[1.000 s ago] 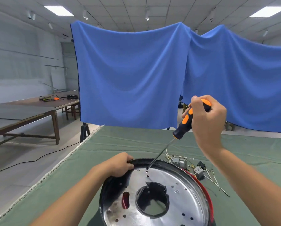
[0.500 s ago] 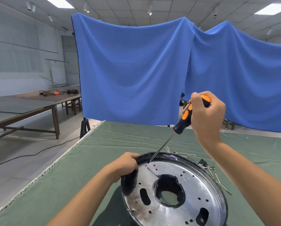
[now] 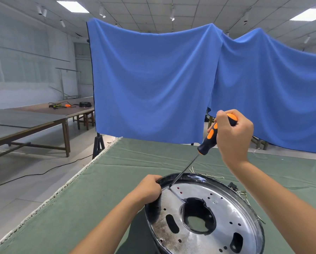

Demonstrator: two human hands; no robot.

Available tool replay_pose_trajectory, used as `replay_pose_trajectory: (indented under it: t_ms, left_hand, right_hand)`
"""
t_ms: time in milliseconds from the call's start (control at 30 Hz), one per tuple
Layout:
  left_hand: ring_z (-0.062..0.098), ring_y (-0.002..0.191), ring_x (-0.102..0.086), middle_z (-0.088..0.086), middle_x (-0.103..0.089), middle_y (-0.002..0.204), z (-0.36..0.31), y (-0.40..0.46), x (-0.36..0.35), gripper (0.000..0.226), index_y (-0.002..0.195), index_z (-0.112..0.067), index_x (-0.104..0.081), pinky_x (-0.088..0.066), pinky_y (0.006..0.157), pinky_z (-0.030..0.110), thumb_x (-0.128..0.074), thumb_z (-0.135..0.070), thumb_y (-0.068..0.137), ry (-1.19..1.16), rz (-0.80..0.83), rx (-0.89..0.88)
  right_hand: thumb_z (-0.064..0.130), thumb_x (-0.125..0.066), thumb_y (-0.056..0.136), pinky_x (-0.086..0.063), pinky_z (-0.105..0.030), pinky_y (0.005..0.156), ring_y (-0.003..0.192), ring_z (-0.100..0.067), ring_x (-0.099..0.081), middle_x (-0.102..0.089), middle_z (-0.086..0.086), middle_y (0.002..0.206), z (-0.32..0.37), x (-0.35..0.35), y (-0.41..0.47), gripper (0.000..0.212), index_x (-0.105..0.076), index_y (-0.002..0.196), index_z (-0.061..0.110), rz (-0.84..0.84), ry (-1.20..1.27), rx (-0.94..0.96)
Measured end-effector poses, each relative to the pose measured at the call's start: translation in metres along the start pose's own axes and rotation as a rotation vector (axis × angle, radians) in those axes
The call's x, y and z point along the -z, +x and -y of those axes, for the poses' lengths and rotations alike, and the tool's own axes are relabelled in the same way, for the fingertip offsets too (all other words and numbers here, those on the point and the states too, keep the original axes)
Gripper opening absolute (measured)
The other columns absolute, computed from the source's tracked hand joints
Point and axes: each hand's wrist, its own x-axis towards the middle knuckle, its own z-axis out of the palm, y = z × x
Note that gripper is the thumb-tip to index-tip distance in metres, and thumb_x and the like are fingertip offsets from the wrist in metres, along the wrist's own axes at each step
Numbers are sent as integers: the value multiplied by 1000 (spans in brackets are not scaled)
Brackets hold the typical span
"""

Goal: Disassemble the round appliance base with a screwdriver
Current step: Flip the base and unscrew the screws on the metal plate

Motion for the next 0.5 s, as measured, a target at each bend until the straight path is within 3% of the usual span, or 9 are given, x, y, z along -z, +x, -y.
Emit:
replay_pose_trajectory:
  t_ms: [167,267,400,500]
  left_hand:
    - [14,66,-48,-3,-56,67,0,1,0,34,92,-13,-66,-36,46,12,-40,8,83,-3,-4,5]
    - [14,67,-49,-1,-57,71,0,1,-1,35,95,-11,-67,-37,49,15,-40,8,83,1,0,14]
    - [6,56,-43,-7,-51,61,0,2,-1,34,87,-15,-63,-33,42,10,-40,9,83,13,-19,3]
    - [10,61,-46,-5,-52,63,0,2,-1,34,87,-17,-62,-33,42,9,-40,9,84,32,-18,-5]
  right_hand:
    - [15,-52,86,-41,-17,45,38,-14,-52,-52,3,40,-1,1,0,30,-45,57,9,-1,-3,15]
    - [17,-52,85,-43,-20,46,41,-20,-54,-53,2,41,0,1,0,30,-45,57,9,2,-12,17]
    - [20,-52,85,-43,-24,49,41,-20,-51,-52,-2,41,2,1,-3,30,-46,57,10,11,2,4]
    - [20,-52,85,-43,-25,50,41,-19,-52,-54,-3,42,5,2,-5,29,-47,58,11,20,-4,8]
